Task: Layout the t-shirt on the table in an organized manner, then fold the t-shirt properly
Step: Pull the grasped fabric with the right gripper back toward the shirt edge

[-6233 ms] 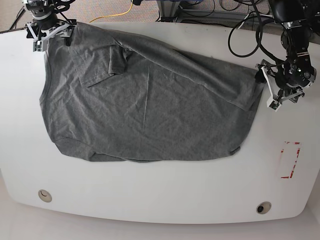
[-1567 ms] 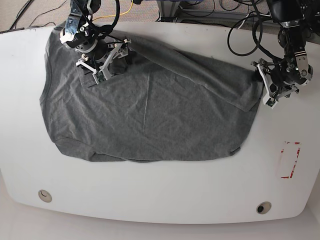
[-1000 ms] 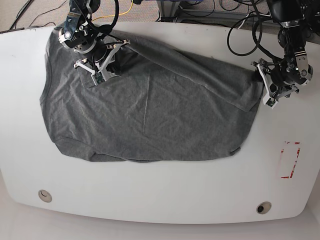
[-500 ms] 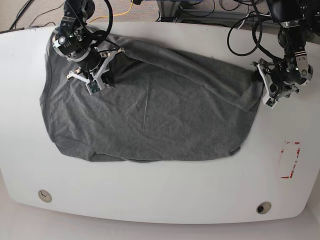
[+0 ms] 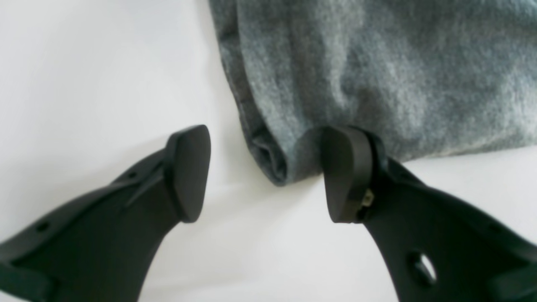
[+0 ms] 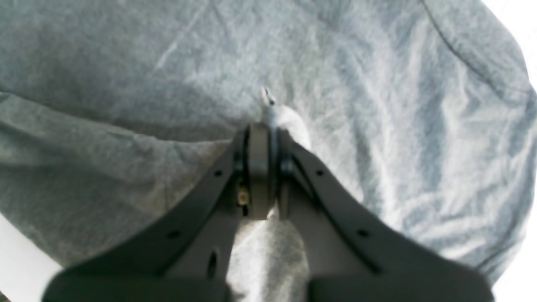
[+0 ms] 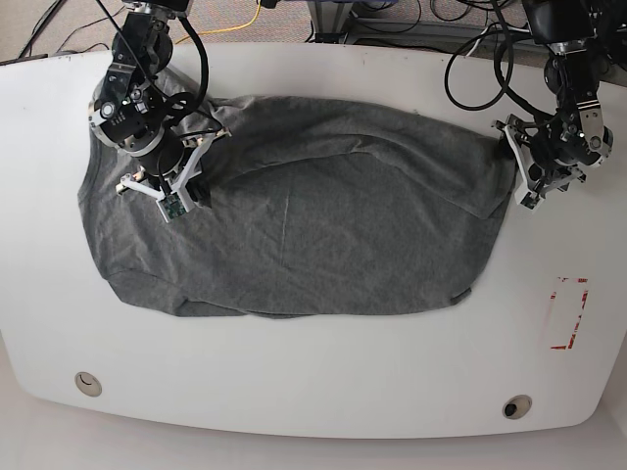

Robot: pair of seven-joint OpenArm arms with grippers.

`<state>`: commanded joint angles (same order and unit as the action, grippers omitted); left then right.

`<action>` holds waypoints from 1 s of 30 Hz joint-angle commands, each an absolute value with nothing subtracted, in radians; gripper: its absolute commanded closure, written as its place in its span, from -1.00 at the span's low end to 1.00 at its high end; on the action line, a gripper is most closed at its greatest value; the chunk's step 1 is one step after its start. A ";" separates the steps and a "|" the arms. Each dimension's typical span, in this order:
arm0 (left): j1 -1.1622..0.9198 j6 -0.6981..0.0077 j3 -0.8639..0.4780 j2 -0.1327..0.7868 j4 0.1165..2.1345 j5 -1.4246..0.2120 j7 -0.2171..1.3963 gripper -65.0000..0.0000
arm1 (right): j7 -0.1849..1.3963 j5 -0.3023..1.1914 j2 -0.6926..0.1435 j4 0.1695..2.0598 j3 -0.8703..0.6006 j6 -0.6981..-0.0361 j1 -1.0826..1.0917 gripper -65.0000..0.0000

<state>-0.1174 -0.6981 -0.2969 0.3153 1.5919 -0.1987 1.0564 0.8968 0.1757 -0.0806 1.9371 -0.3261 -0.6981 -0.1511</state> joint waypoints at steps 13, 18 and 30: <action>-0.117 -0.698 -0.255 0.318 1.592 -0.199 1.056 -0.18 | 0.897 0.183 -0.099 2.011 -0.420 -0.698 -0.288 -1.00; -0.117 -0.698 -0.255 0.318 1.592 -0.199 1.056 -0.18 | 0.897 0.185 -0.087 2.014 -0.522 -0.698 -0.344 -0.96; -0.117 -0.698 -0.254 0.317 1.592 -0.199 1.056 -0.18 | 0.894 0.186 -0.084 2.009 -0.631 -0.698 -0.429 -0.55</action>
<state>-0.1174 -0.6981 -0.2539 0.3168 1.5919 -0.1987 1.0564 0.8938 0.1864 -0.0836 2.0092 -0.6314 -0.6981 -0.4289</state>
